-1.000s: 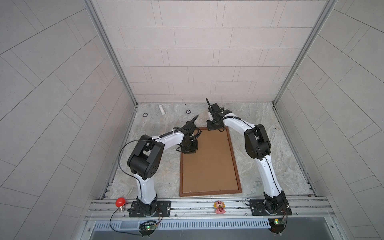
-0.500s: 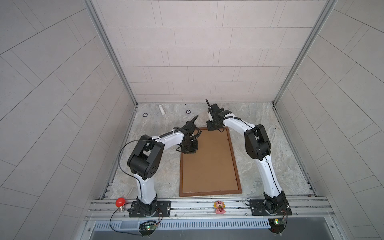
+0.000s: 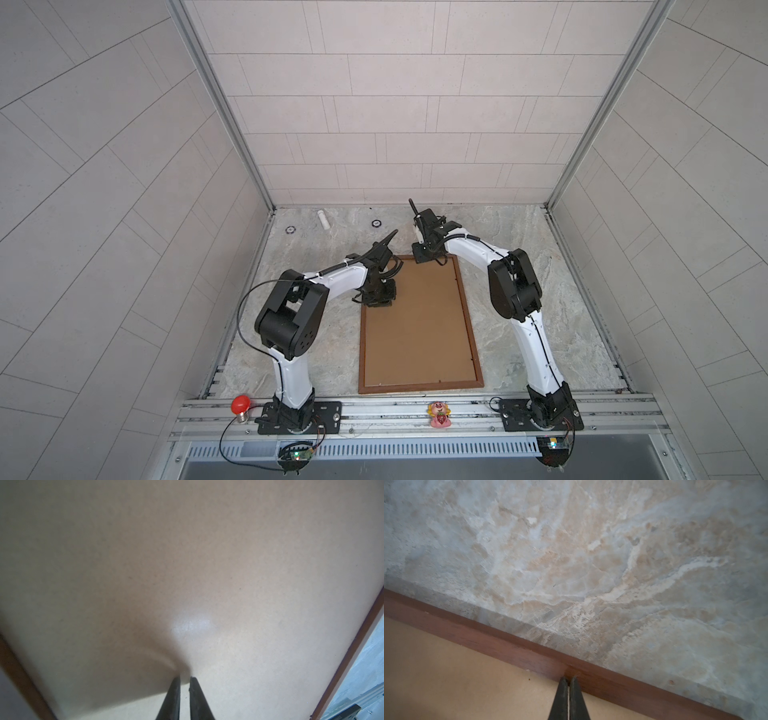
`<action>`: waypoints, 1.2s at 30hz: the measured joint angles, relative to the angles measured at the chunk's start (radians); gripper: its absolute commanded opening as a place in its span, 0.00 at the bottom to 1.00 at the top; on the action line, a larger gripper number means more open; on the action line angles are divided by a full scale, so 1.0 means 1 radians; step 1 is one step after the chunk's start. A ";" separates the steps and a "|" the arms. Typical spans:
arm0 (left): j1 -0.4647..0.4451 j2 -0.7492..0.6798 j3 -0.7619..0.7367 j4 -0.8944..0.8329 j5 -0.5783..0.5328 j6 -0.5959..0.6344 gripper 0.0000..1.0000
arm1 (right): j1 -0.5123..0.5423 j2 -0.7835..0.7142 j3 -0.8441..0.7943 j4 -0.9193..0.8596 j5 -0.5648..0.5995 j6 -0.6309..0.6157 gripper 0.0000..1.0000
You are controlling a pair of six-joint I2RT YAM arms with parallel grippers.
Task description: Put the photo into the frame
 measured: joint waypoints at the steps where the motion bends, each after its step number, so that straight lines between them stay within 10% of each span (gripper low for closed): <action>1: 0.000 0.000 0.000 0.000 0.000 0.000 0.16 | 0.002 0.000 -0.001 -0.002 0.003 -0.002 0.00; 36: 0.001 -0.011 -0.018 0.018 0.005 -0.001 0.16 | -0.034 0.087 0.341 -0.300 -0.055 -0.023 0.00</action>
